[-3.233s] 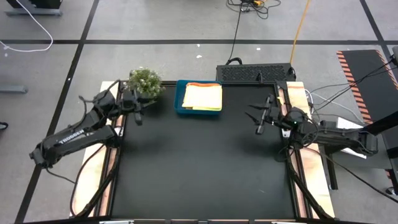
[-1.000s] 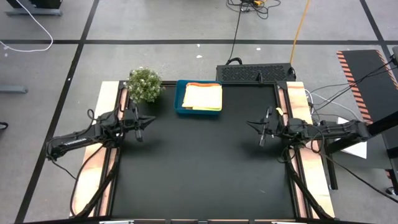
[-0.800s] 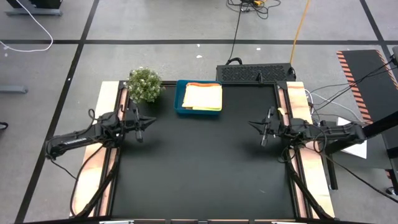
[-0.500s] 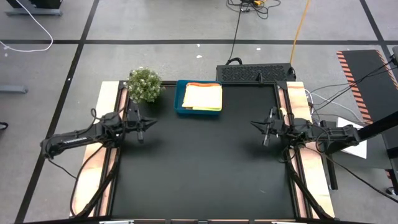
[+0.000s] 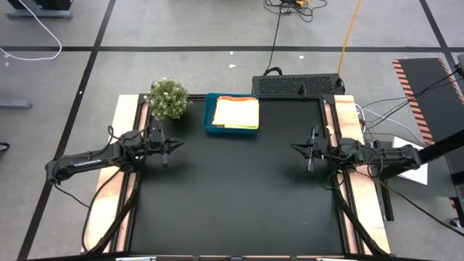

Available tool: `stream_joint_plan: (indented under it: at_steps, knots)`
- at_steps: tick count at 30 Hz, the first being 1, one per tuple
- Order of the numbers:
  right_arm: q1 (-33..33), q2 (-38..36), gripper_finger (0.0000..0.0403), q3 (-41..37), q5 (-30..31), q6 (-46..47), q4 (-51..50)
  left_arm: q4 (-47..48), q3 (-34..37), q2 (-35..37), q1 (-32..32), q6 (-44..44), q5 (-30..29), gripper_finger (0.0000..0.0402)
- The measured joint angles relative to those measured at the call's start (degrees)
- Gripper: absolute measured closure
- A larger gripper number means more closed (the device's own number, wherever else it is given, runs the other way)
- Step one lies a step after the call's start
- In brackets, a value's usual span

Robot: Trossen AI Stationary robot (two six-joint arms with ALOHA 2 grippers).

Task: Fold microfiber towels
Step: Return to Home Position

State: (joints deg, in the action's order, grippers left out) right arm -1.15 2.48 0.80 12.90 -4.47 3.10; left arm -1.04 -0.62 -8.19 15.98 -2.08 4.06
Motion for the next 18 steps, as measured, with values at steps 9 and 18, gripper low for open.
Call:
stream_joint_plan:
  at_steps: [9, 18]
  knots:
    - [0.0, 0.0, 0.0387, 0.0, 0.4, 0.6, 0.1, -0.2, 0.0, -0.1, 0.0, 1.7, 0.4, 0.0396]
    - [0.0, 0.0, 0.0387, 0.0, 0.4, 0.6, 0.1, -0.1, 0.0, -0.1, 0.0, 3.5, 0.0, 0.0396]
